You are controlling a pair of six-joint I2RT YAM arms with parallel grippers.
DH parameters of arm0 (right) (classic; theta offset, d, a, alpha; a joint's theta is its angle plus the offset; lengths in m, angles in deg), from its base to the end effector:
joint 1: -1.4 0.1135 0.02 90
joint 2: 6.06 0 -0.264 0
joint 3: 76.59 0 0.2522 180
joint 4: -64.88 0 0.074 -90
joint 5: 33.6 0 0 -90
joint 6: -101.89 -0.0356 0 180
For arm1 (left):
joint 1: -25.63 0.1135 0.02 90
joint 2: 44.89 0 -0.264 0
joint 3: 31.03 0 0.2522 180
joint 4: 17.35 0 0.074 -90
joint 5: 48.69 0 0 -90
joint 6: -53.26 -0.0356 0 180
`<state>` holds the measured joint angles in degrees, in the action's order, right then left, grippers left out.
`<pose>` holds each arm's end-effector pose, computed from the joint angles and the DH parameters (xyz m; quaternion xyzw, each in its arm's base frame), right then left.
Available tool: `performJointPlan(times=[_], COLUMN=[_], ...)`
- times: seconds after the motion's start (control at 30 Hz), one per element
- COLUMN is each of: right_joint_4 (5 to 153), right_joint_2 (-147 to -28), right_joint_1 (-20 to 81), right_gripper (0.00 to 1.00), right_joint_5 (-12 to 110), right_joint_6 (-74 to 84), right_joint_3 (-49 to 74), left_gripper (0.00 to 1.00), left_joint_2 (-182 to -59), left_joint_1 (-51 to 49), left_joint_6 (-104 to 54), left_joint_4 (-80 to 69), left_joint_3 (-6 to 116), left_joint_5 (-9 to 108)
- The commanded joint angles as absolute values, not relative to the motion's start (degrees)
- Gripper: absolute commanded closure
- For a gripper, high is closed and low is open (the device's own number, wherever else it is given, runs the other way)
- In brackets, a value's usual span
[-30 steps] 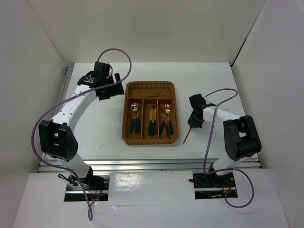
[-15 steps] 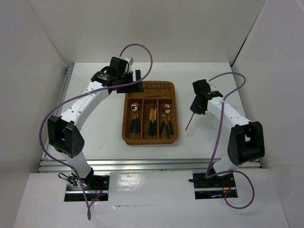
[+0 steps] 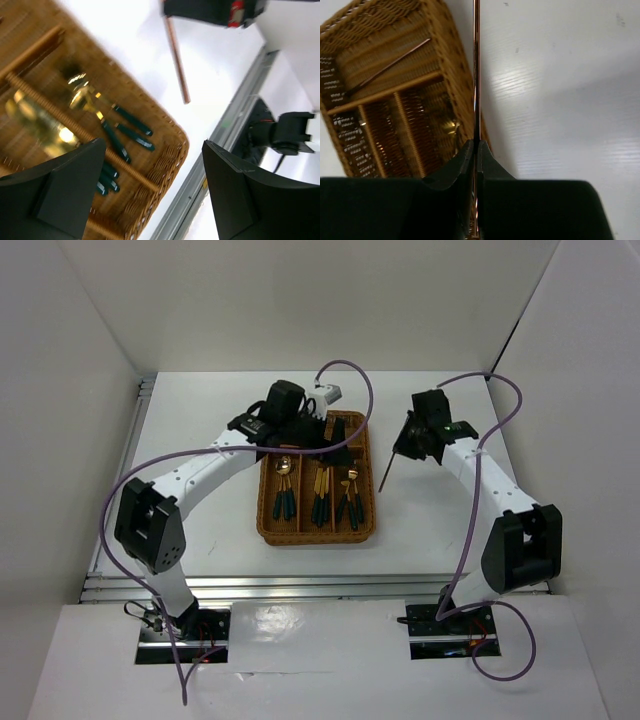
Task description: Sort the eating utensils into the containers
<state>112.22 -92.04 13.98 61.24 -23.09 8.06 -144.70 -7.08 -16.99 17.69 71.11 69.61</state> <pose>0.3187 0.0681 0.2888 0.1962 0.9141 0.1060 0.3386 0.3322 -0.2334 0.3270 0.2125 0.8323 -0.3979 0.3221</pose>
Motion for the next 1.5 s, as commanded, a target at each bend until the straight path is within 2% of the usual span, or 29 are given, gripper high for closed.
performJointPlan(times=[0.0,0.53,0.8,1.17,1.2,1.3,1.47], right_joint_4=[106.34,99.12,97.45,96.92,96.92,96.92,96.92], right_joint_2=[-89.39,-84.99,-84.46,-83.32,-83.32,-83.32,-83.85], right_joint_1=[13.62,13.62,13.62,13.62,13.62,13.62,13.62], right_gripper=[0.99,0.99,0.99,1.0,1.0,1.0,1.0], right_joint_5=[55.0,45.07,43.22,41.55,41.55,41.55,40.93], right_joint_6=[-21.78,-23.88,-23.88,-23.88,-23.88,-23.88,-23.88], right_joint_3=[10.48,5.37,3.7,2.65,2.13,2.12,1.59], left_gripper=[0.07,0.08,0.15,0.38,0.45,0.51,0.74], left_joint_2=[-147.37,-154.49,-157.13,-160.73,-160.73,-162.05,-162.05], left_joint_1=[-6.71,-10.58,-11.63,-11.63,-11.63,-11.63,-11.63], left_joint_6=[-16.27,-4.06,0.7,2.37,2.89,3.42,3.42], left_joint_4=[9.51,-6.66,-11.15,-11.68,-11.16,-10.62,-10.62], left_joint_3=[71.24,69.04,69.04,71.41,72.03,72.03,73.26], left_joint_5=[78.48,81.22,83.24,85.43,85.44,85.96,86.49])
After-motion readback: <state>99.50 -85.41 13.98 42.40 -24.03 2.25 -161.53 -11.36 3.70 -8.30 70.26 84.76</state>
